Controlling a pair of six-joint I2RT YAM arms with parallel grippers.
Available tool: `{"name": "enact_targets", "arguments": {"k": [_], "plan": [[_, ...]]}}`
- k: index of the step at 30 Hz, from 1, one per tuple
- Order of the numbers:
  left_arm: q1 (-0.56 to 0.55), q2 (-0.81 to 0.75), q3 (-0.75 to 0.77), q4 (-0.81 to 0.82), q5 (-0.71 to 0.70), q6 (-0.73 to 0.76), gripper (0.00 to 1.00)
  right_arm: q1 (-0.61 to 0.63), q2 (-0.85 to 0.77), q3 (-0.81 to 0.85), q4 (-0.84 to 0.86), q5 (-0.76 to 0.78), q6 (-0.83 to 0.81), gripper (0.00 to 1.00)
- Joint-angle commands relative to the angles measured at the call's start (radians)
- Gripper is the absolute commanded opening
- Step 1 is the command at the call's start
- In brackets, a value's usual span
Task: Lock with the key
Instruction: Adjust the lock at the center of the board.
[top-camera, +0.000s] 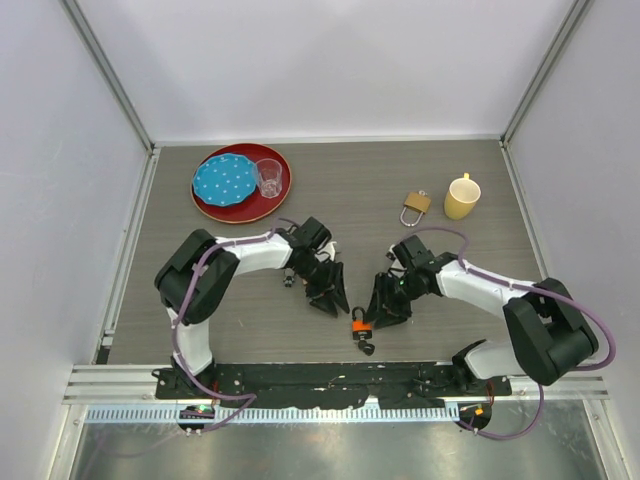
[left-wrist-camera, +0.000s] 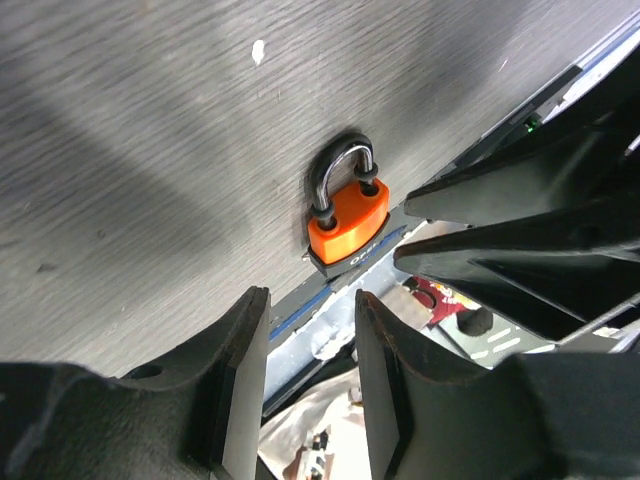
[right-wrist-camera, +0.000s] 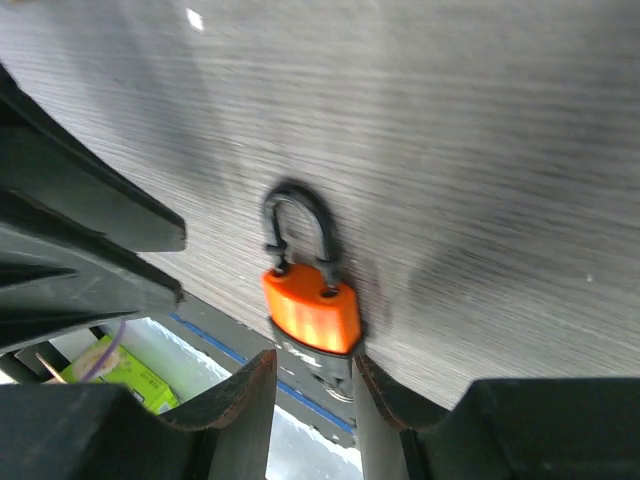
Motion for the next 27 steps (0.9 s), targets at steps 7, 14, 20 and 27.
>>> {"name": "enact_targets", "arguments": {"k": [7,14,20,27], "plan": [[-0.041,0.135,0.107,0.073,0.114,-0.016,0.38,0.001,0.048,-0.084,0.186,-0.112,0.07,0.4],[-0.04,0.189,0.183,0.206,0.14,-0.111,0.35,0.024,0.139,-0.08,0.35,-0.191,0.165,0.38],[-0.014,0.149,0.228,0.107,0.072,-0.03,0.38,0.027,0.124,-0.023,0.297,-0.185,0.147,0.39],[0.026,-0.002,0.222,-0.155,-0.135,0.275,0.57,0.019,0.055,0.118,0.06,-0.142,0.025,0.42]]}}
